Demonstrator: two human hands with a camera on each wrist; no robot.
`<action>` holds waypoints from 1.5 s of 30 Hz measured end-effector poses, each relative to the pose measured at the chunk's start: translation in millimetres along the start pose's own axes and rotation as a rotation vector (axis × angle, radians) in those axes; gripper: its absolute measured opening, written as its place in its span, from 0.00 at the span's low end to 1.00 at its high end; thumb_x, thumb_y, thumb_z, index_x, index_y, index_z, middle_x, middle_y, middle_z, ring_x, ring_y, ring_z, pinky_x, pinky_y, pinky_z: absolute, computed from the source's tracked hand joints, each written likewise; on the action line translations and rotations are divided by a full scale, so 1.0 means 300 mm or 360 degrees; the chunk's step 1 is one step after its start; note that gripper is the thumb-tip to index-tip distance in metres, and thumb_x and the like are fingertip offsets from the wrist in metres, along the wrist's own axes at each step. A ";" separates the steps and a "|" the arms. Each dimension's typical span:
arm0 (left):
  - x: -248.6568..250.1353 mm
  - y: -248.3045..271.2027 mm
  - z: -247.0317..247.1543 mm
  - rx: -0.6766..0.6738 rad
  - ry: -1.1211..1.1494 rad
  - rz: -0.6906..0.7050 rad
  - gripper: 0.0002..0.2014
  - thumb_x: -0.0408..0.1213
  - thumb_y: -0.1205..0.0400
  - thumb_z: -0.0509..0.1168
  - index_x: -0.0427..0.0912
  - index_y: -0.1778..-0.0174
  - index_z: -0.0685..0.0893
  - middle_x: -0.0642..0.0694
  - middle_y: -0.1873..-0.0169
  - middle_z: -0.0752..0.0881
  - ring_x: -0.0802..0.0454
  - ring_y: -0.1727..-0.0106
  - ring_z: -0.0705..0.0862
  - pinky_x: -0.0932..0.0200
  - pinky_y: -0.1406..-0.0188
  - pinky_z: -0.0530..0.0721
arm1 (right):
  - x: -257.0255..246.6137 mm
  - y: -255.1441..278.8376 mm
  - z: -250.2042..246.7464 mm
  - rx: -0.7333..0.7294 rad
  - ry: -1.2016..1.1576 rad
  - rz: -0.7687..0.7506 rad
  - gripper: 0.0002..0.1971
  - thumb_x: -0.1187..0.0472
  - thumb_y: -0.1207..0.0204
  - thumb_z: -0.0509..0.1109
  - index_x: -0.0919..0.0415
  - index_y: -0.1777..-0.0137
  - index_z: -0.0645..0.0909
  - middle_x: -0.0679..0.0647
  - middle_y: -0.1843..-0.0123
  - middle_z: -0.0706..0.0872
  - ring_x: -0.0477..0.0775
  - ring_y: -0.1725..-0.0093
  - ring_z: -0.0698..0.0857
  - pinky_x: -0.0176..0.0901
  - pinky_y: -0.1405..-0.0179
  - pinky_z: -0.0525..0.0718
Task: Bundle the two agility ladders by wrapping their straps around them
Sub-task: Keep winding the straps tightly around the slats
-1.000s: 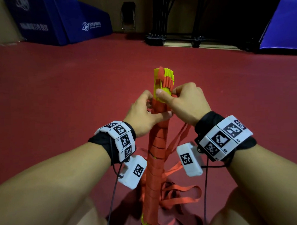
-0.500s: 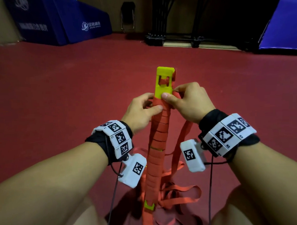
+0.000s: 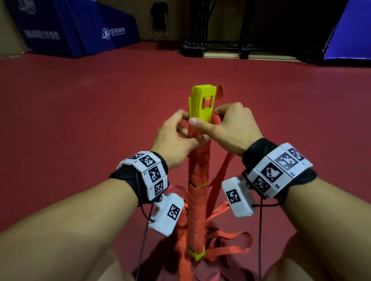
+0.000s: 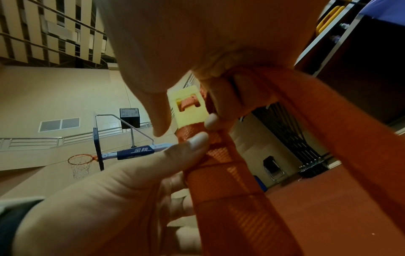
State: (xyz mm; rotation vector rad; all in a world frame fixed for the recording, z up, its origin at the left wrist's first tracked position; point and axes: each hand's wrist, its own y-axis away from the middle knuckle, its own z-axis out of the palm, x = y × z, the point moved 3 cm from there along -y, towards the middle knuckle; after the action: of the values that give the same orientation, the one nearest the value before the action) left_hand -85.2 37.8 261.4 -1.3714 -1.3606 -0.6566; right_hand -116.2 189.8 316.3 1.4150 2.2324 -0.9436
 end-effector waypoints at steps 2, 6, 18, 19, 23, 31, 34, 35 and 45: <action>0.017 0.008 0.003 -0.0030 0.0032 0.0021 0.23 0.54 0.38 0.82 0.57 0.52 0.81 0.53 0.66 0.84 0.54 0.73 0.81 0.42 0.73 0.89 | 0.001 -0.002 0.002 0.0013 0.0015 -0.0025 0.31 0.31 0.32 0.75 0.57 0.74 0.70 0.51 0.78 0.71 0.54 0.73 0.72 0.48 0.75 0.63; 0.034 0.021 0.007 -0.0174 0.0211 -0.0032 0.26 0.31 0.26 0.81 0.47 0.34 0.79 0.47 0.53 0.87 0.63 0.76 0.81 0.43 0.67 0.92 | 0.004 -0.002 -0.003 -0.0060 0.0026 -0.0187 0.20 0.39 0.23 0.72 0.58 0.58 0.87 0.53 0.73 0.78 0.52 0.70 0.76 0.39 0.75 0.66; 0.006 0.001 -0.003 -0.0215 0.0145 0.0046 0.22 0.29 0.25 0.80 0.42 0.37 0.83 0.46 0.54 0.88 0.61 0.55 0.85 0.65 0.50 0.85 | 0.044 -0.018 -0.005 -0.0097 0.0038 -0.0284 0.23 0.40 0.21 0.71 0.63 0.47 0.89 0.50 0.66 0.81 0.49 0.61 0.72 0.25 0.71 0.62; 0.005 0.001 -0.005 -0.0194 0.0124 0.0063 0.22 0.30 0.25 0.80 0.42 0.37 0.83 0.49 0.54 0.88 0.63 0.56 0.84 0.67 0.52 0.84 | 0.044 -0.019 -0.002 -0.0100 0.0023 -0.0280 0.23 0.40 0.21 0.71 0.63 0.49 0.88 0.56 0.61 0.86 0.50 0.59 0.73 0.30 0.70 0.64; 0.012 0.003 -0.013 -0.0115 0.0107 0.0104 0.23 0.31 0.28 0.83 0.43 0.39 0.84 0.50 0.59 0.87 0.67 0.64 0.83 0.69 0.59 0.82 | 0.029 -0.015 -0.002 -0.0077 0.0012 -0.0226 0.18 0.43 0.20 0.72 0.51 0.67 0.75 0.50 0.68 0.80 0.50 0.62 0.71 0.37 0.70 0.63; -0.002 -0.007 -0.015 -0.0012 0.0022 0.0030 0.31 0.59 0.49 0.83 0.59 0.50 0.87 0.58 0.75 0.82 0.56 0.72 0.78 0.46 0.63 0.84 | 0.009 0.010 -0.013 -0.0031 -0.0031 -0.0256 0.17 0.49 0.21 0.71 0.58 0.68 0.80 0.51 0.78 0.68 0.50 0.75 0.67 0.43 0.74 0.63; -0.008 -0.006 -0.004 -0.0049 -0.0013 0.0017 0.30 0.59 0.48 0.83 0.59 0.49 0.89 0.51 0.66 0.90 0.51 0.64 0.86 0.40 0.56 0.90 | 0.004 0.016 -0.008 -0.0024 -0.0008 -0.0280 0.19 0.40 0.22 0.71 0.56 0.62 0.85 0.51 0.77 0.73 0.50 0.73 0.71 0.47 0.72 0.65; -0.010 -0.004 -0.001 -0.0069 0.0002 0.0006 0.30 0.58 0.47 0.84 0.58 0.49 0.89 0.50 0.61 0.93 0.48 0.58 0.91 0.38 0.51 0.90 | 0.004 0.017 -0.004 -0.0022 0.0019 -0.0289 0.20 0.38 0.23 0.70 0.56 0.60 0.86 0.51 0.75 0.75 0.50 0.72 0.73 0.49 0.71 0.66; 0.019 0.004 0.030 -0.0169 0.0029 0.0054 0.21 0.57 0.30 0.72 0.59 0.42 0.86 0.45 0.48 0.92 0.42 0.43 0.89 0.35 0.37 0.85 | 0.035 -0.015 -0.003 -0.0016 0.0058 -0.0206 0.23 0.37 0.22 0.71 0.57 0.46 0.90 0.57 0.49 0.92 0.62 0.45 0.87 0.44 0.54 0.77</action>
State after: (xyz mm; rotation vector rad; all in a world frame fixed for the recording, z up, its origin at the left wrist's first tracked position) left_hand -85.4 48.4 263.6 -1.4660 -1.3012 -0.7256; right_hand -125.0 196.1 312.5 1.3069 2.3762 -0.9528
